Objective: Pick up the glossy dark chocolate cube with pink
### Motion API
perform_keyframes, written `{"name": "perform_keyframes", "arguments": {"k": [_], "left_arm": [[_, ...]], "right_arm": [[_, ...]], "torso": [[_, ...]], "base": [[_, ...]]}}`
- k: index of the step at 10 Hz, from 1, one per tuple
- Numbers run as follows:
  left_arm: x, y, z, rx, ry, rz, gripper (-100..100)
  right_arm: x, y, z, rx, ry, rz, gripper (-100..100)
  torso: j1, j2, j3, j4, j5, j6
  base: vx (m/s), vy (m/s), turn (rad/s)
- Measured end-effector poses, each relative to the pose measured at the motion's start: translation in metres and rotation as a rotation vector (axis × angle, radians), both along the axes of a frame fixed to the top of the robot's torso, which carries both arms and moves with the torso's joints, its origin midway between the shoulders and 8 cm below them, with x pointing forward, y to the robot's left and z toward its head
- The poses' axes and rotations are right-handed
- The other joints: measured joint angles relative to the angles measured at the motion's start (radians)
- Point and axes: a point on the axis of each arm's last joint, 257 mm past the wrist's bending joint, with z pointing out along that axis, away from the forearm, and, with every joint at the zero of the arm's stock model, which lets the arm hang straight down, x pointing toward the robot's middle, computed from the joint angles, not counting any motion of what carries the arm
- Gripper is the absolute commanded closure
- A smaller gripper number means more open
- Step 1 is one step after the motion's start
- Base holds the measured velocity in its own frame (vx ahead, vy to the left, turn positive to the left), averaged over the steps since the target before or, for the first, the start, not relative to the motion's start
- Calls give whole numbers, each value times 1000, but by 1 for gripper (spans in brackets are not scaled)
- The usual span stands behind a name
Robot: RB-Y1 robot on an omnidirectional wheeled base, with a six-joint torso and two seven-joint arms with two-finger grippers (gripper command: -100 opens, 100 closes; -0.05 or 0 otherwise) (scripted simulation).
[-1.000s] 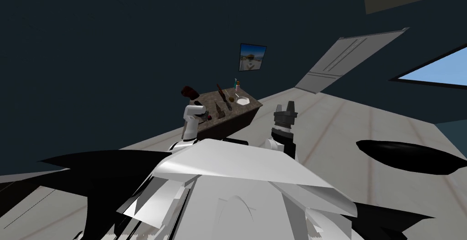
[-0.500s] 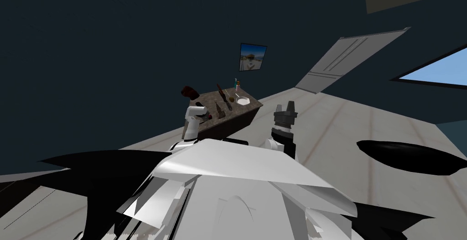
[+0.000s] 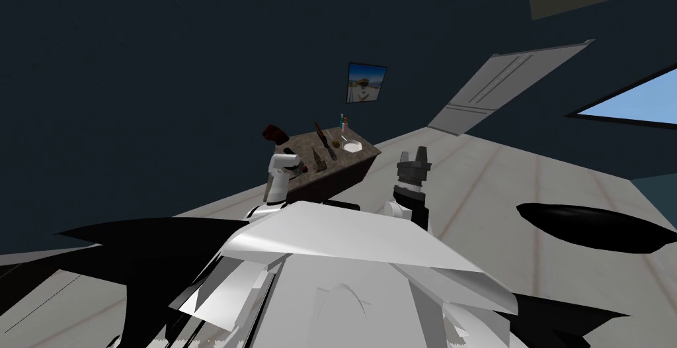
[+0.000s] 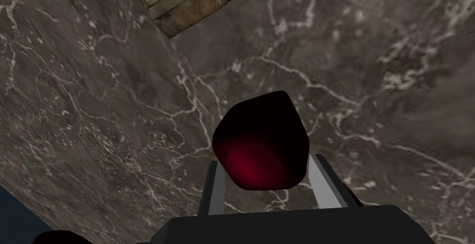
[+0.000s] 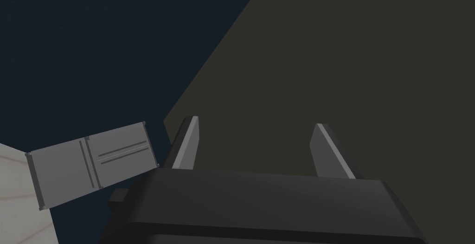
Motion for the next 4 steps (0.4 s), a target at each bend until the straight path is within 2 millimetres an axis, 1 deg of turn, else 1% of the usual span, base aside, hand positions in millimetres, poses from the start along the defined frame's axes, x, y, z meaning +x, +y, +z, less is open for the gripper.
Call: {"name": "perform_keyframes", "arguments": {"k": [3, 4], "left_arm": [[-4, 1, 14, 2, -3, -1, 100], [-5, 1, 14, 2, -1, -1, 0]], "right_arm": [[0, 0, 0, 0, 0, 0, 0], [0, 0, 0, 0, 0, 0, 0]], "torso": [[-1, 1, 1, 1, -1, 0], [-1, 1, 0, 0, 0, 0]], "base": [[-3, -10, 1], [0, 0, 0]]}}
